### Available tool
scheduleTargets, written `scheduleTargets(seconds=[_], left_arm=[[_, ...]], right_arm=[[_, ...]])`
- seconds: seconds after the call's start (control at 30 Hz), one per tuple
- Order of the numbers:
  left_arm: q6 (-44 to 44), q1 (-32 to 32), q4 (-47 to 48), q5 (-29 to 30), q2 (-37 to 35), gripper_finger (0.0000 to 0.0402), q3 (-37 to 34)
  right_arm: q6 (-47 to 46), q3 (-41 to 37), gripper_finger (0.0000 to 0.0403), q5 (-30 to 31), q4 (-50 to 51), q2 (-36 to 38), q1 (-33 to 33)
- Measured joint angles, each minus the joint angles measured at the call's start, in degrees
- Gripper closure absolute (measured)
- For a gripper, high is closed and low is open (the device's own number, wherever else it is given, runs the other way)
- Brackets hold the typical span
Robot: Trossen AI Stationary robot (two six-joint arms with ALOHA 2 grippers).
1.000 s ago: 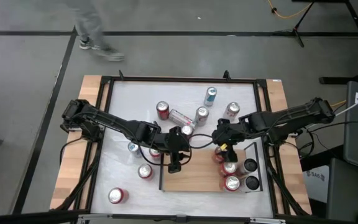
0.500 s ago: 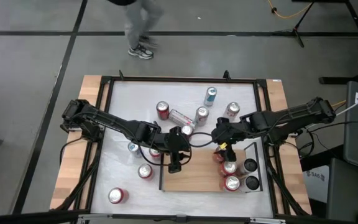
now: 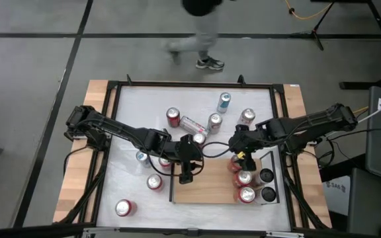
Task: Place canned beverage on shelf
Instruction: Adjust the top left orange soda can on the shelf, then put the top center silver soda can on the shelf
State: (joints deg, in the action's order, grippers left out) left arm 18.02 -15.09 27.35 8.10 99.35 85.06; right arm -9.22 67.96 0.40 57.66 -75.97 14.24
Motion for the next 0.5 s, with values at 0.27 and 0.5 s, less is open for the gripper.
scheduleTargets(seconds=[0.27, 0.5], left_arm=[[0.00, 0.02, 0.05, 0.00, 0.00, 0.0302, 0.00], [0.00, 0.02, 0.04, 0.28, 0.00, 0.0302, 0.00]], right_arm=[[0.02, -0.07, 0.0043, 0.02, 2.28, 1.55, 0.00], [-2.37, -0.13, 0.0043, 0.04, 2.36, 3.97, 0.04]])
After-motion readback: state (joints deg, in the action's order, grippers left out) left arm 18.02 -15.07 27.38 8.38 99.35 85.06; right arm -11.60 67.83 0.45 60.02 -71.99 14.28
